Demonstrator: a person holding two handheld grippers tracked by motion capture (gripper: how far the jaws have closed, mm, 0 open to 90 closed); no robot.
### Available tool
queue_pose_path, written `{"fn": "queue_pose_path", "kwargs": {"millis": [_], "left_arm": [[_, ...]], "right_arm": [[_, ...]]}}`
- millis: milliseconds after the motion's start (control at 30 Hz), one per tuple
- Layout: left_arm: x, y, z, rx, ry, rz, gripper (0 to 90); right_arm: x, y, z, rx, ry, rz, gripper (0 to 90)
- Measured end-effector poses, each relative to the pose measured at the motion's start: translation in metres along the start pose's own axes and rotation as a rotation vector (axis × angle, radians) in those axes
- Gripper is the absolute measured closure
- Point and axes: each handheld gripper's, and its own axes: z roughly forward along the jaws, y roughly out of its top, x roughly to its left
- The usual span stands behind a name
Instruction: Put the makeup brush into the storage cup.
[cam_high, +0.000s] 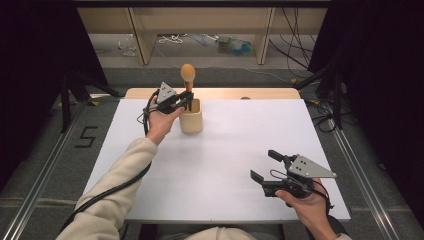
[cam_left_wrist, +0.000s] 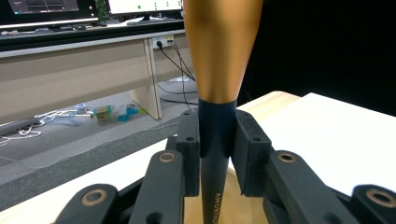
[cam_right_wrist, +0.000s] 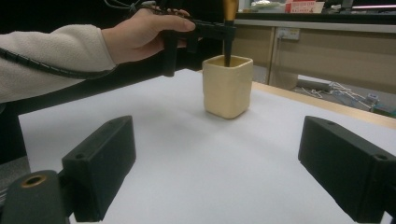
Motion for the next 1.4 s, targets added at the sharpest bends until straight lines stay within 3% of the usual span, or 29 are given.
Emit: {"fn": "queue_pose_path", "kwargs": {"millis": [1100, 1133, 1400], "left_arm": [[0.000, -0.009, 0.003, 0.029, 0.005, -0.009, 74.1], [0.000, -0.009, 0.003, 0.029, 0.005, -0.011, 74.2], [0.000, -0.011, 0.004, 0.034, 0.004, -0.014, 74.1]], "right_arm": [[0.000, 0.000, -0.001, 0.016, -0.003, -0.006, 11.9], [0.000, 0.000, 0.001, -0.007, -0.001, 0.000, 11.9], [0.000, 0.000, 0.001, -0.005, 0.000, 0.000, 11.9]]}}
